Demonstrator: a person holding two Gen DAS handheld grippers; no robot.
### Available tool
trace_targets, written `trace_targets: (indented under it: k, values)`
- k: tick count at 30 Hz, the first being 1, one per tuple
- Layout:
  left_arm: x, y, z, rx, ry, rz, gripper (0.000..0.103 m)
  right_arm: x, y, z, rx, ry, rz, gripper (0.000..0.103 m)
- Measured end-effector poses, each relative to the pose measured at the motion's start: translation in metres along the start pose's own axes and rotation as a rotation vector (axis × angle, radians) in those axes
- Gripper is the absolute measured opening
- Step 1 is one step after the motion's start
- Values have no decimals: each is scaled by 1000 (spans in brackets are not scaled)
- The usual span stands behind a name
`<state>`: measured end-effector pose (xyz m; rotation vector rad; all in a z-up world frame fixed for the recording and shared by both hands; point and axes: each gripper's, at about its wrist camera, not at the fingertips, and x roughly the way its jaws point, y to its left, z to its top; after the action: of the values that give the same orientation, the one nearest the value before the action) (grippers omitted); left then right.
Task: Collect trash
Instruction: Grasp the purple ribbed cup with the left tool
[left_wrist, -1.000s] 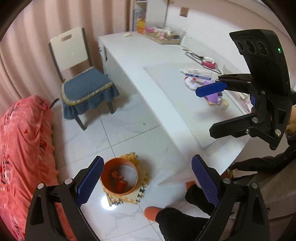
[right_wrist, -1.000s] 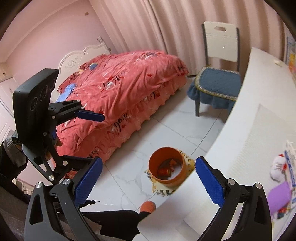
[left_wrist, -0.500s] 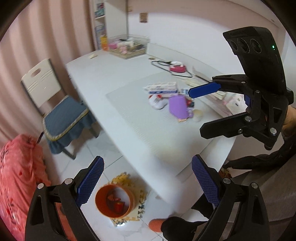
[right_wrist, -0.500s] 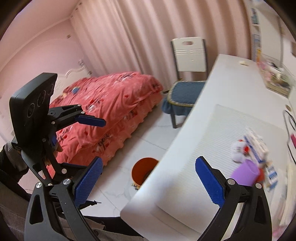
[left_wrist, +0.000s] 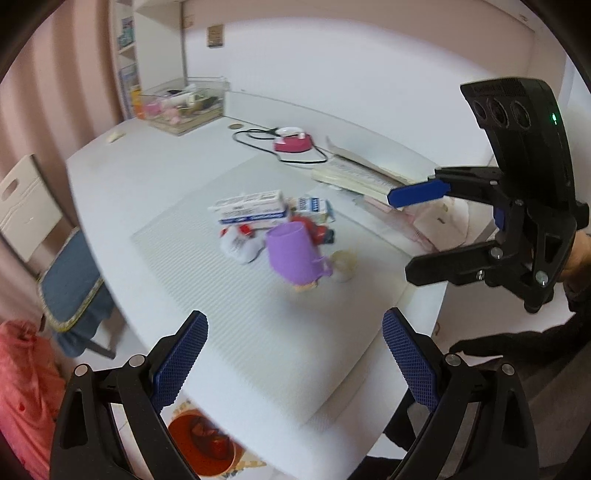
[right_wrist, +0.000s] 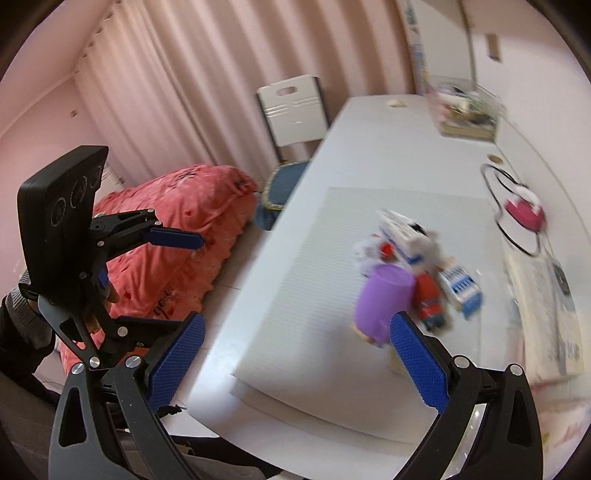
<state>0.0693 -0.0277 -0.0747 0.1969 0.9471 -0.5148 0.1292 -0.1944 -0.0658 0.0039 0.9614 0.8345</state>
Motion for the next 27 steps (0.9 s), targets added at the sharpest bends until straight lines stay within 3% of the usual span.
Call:
trace_targets:
  k: [11,21,27]
  values:
    - [75,-2,35,-2,72,-72,94,2,-62,-24,125,23,-57,98]
    - [155,4,47,-79,133,-88,94,10,-85,-39,168,47,-54,98]
    - [180,9,50,-100,147,-110,94,20,-94,-40,171,66,-43,98]
